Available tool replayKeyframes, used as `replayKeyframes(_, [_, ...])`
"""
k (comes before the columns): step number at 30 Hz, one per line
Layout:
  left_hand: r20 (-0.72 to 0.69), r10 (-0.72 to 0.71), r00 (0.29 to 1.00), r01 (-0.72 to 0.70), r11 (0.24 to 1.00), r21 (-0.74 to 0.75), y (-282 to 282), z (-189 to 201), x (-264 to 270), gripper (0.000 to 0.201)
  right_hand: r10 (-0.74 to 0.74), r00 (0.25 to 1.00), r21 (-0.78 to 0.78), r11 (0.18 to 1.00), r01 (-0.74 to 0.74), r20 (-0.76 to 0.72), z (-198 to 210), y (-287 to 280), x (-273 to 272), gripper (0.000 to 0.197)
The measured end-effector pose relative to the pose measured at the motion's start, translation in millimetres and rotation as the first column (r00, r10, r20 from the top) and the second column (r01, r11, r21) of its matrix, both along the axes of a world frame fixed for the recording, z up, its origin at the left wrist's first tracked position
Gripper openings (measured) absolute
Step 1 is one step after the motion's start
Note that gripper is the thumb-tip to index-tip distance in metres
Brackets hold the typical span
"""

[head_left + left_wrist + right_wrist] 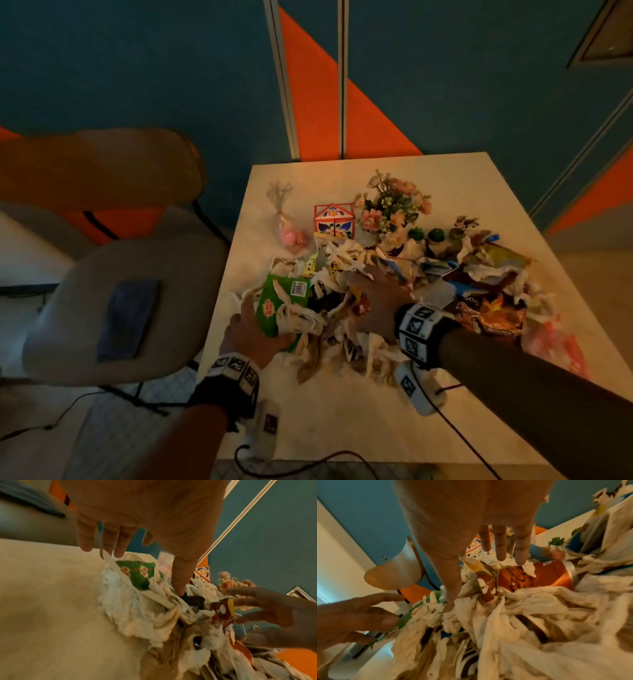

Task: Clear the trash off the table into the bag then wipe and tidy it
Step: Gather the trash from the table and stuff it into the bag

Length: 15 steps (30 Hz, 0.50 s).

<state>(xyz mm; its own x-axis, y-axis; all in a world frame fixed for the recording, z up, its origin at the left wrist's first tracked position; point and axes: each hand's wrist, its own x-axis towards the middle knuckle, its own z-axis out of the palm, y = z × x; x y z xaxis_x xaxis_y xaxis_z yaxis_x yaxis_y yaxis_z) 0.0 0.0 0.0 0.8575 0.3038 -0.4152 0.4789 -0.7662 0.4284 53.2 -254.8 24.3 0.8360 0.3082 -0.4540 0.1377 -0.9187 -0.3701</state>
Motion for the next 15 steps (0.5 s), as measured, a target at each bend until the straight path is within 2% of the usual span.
replayKeyframes(4, [-0.03, 0.004, 1.0, -0.004, 1.0, 0.001, -11.6, -10.7, 7.5, 0.123, 0.034, 0.999, -0.025, 0.999, -0.035, -0.034, -4.9, 18.7, 2.7, 0.109])
replayKeyframes(8, [0.024, 0.064, 0.998, -0.062, 0.995, -0.081, -18.7, -16.7, 14.0, 0.119, 0.076, 0.997, -0.095, 0.993, -0.077, -0.012, -12.1, 28.3, 8.4, 0.092])
replayKeyframes(12, [0.059, 0.159, 0.986, -0.145, 0.971, -0.192, -25.3, -16.8, 19.9, 0.113, 0.001, 0.998, -0.051, 0.999, 0.002, 0.056, -16.7, 35.1, 14.0, 0.084])
replayKeyframes(15, [0.035, 0.214, 0.976, -0.201, 0.955, -0.216, -31.8, -13.9, 24.3, 0.119, -0.064, 0.997, -0.038, 0.997, 0.065, 0.031, -16.7, 32.0, 21.4, 0.086])
